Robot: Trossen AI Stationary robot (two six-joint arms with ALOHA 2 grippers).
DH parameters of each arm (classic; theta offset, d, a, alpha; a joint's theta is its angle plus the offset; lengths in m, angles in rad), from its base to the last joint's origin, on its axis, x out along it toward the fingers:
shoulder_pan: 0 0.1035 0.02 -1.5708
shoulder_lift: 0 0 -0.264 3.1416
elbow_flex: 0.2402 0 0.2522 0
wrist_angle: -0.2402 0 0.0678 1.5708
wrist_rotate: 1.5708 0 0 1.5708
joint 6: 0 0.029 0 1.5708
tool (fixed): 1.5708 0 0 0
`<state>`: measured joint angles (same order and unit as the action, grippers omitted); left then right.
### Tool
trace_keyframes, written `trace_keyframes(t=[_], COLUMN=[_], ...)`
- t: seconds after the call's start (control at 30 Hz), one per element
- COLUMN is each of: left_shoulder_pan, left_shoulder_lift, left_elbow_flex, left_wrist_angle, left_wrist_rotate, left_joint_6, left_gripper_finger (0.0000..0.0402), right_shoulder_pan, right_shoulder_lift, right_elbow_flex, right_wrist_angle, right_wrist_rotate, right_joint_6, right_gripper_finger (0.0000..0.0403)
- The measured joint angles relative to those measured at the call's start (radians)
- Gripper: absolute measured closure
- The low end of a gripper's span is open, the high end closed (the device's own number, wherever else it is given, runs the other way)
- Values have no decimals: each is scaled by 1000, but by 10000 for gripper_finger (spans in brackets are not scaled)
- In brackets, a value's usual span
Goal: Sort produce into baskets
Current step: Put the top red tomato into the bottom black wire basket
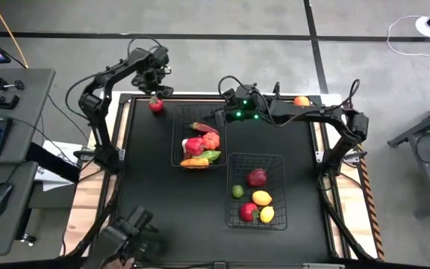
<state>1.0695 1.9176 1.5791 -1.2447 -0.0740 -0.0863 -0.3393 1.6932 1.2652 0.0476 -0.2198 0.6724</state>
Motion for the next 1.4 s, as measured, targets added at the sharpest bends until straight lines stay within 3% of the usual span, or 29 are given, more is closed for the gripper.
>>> trace_keyframes(t=[0.17,0.47,0.63,0.93,1.4], left_shoulder_pan=[9,33,25,17,23], left_shoulder_lift=[-5,-5,-5,25,38], left_elbow_flex=[1,-2,-2,-6,-216], left_wrist_angle=[26,87,26,57,214], left_wrist_rotate=[18,13,10,-20,-27], left_joint_6=[12,-7,-61,-59,-96], left_gripper_finger=[138,61,57,57,57], right_shoulder_pan=[-1,0,0,0,0], right_shoulder_lift=[0,0,0,0,0], right_elbow_flex=[0,0,0,0,0], right_wrist_angle=[-1,-2,-3,-4,-7], right_wrist_rotate=[1,40,43,51,62], right_joint_6=[0,0,0,0,0], right_gripper_finger=[20,20,20,20,20])
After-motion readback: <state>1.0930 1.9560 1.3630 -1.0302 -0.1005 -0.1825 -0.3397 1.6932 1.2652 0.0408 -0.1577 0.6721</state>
